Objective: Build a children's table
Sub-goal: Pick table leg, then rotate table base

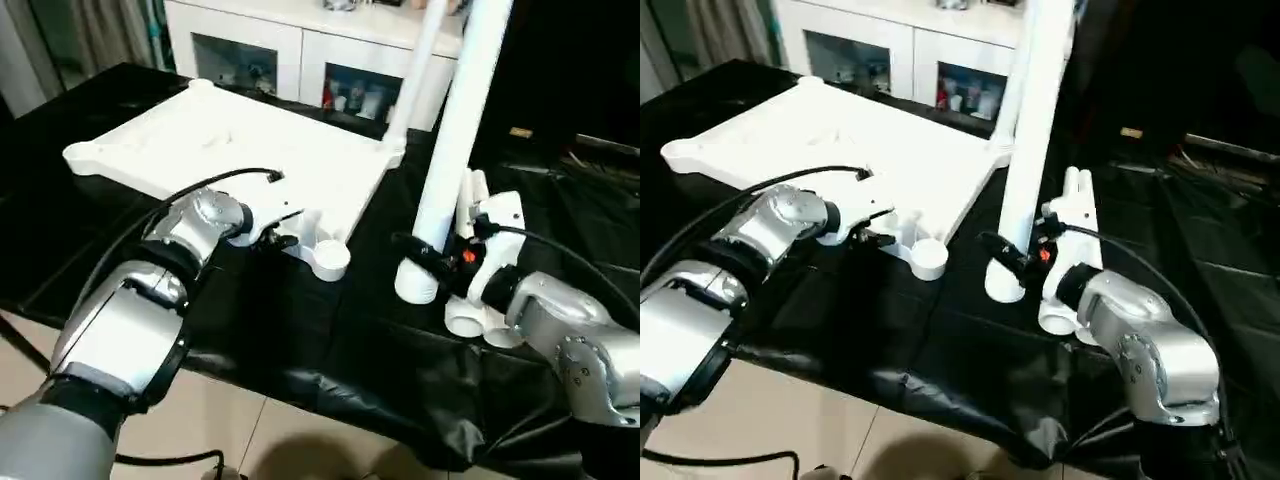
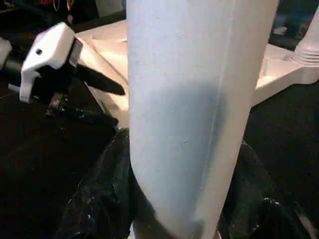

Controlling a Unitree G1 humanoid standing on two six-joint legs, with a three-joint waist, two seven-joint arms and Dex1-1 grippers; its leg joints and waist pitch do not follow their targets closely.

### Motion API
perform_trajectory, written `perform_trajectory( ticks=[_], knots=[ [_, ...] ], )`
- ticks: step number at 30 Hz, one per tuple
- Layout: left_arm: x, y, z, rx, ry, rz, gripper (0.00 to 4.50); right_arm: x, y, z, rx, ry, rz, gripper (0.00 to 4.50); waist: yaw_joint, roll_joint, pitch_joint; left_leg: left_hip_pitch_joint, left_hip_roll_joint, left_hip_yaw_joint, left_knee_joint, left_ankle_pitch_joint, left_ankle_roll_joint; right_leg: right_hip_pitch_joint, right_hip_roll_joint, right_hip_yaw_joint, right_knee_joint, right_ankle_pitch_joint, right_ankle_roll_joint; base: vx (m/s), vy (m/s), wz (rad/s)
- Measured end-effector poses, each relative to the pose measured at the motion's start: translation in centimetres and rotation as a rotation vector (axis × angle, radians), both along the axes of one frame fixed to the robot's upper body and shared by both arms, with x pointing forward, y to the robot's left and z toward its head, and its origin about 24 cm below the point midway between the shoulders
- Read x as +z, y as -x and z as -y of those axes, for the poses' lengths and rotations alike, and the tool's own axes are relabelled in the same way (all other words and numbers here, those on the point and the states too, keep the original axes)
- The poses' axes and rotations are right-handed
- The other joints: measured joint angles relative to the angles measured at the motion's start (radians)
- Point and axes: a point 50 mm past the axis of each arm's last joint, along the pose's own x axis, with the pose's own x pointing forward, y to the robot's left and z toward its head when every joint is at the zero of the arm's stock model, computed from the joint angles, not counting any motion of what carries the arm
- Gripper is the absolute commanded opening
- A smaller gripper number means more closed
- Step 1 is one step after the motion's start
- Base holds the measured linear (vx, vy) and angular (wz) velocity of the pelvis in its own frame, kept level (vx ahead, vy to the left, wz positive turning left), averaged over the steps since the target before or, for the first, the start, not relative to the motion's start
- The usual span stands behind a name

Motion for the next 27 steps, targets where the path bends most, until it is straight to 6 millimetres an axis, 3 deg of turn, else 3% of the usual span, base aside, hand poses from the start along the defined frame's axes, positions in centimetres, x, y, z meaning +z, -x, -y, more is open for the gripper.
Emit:
perform_trajectory(
  ticks=[3, 10, 21, 27],
  knots=[
    [-0.8, 0.3, -0.5, 0.024, -0.023, -0.058, 2.89, 0.2, -0.1, 0.1, -0.002, 0.005, 0.003, 1.84, -0.002, 0.000, 0.000, -0.001, 0.000, 0.000, 0.000, 0.000, 0.000, -0.001, 0.000, 0.000, 0.000, 0.000, 0.000, 0.000, 0.000, 0.00],
    [-0.7, 0.5, -0.1, -0.018, -0.022, -0.128, 2.89, 0.5, -0.3, 0.1, 0.000, 0.005, 0.012, 1.84, -0.002, 0.000, -0.001, -0.001, 0.000, 0.000, 0.000, -0.001, 0.002, 0.001, 0.000, 0.000, -0.003, 0.001, -0.001, 0.000, 0.000, 0.00],
    [-0.2, 1.2, 0.7, -0.146, -0.001, -0.277, 1.75, 1.0, -0.8, 0.4, 0.015, 0.019, 0.017, 1.84, -0.007, 0.002, -0.003, 0.001, 0.000, 0.001, 0.000, -0.003, 0.006, 0.005, 0.000, 0.001, -0.010, 0.000, 0.000, 0.000, 0.000, 0.00],
    [-0.2, 1.3, 0.9, -0.216, -0.130, -0.298, 1.26, 0.7, -1.0, 0.6, 0.021, 0.025, 0.001, 1.84, -0.010, 0.009, -0.006, 0.009, 0.000, 0.002, -0.001, -0.005, 0.008, 0.013, 0.000, 0.001, -0.013, 0.000, 0.000, 0.000, 0.000, 0.00]
  ],
)
